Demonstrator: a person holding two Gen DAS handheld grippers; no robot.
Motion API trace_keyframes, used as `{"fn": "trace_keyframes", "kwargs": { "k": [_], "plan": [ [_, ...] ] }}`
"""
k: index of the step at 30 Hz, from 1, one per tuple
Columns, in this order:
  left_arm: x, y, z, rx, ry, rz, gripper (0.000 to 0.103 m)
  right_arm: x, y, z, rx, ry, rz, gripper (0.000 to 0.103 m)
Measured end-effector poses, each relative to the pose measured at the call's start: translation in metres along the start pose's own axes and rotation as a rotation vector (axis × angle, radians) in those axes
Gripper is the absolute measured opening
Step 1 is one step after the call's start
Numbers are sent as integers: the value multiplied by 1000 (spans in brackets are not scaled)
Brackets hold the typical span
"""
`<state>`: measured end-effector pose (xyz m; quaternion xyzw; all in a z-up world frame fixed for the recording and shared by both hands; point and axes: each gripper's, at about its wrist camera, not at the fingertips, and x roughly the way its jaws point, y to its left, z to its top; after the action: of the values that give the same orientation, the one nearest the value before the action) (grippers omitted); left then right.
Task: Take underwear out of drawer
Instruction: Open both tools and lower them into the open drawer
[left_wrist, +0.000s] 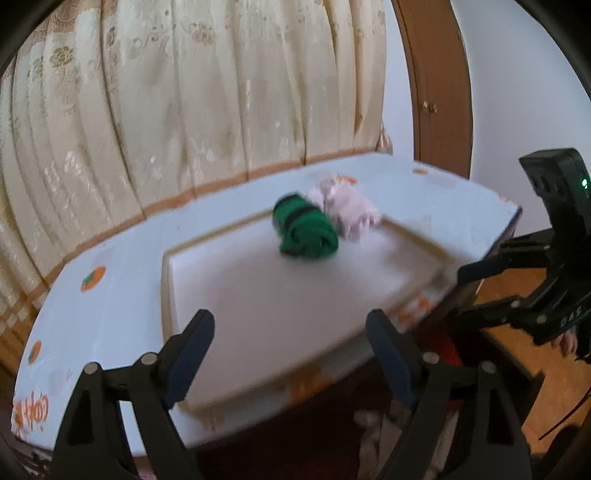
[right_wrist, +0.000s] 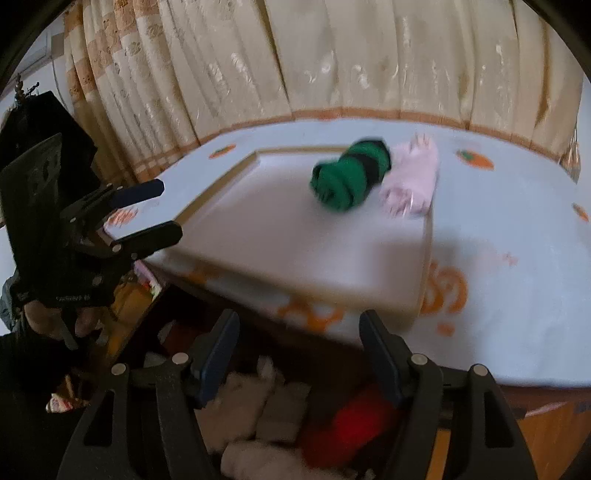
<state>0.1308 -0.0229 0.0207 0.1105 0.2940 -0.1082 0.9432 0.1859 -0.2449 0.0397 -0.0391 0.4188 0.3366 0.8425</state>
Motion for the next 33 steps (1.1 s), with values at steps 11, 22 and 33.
{"fn": "trace_keyframes", "kwargs": {
  "k": [11,22,33],
  "plan": [
    [-10,-6,-74,-4,139,19,86,10,-11,-54,147,36,12,70],
    [14,-10,-125,-75,305,-36,86,25,-17,-80,198,86,-16,70],
    [42,-29,-158,-74,498,-151,83,41,-26,-98,245,130,-38,70]
  ]
}}
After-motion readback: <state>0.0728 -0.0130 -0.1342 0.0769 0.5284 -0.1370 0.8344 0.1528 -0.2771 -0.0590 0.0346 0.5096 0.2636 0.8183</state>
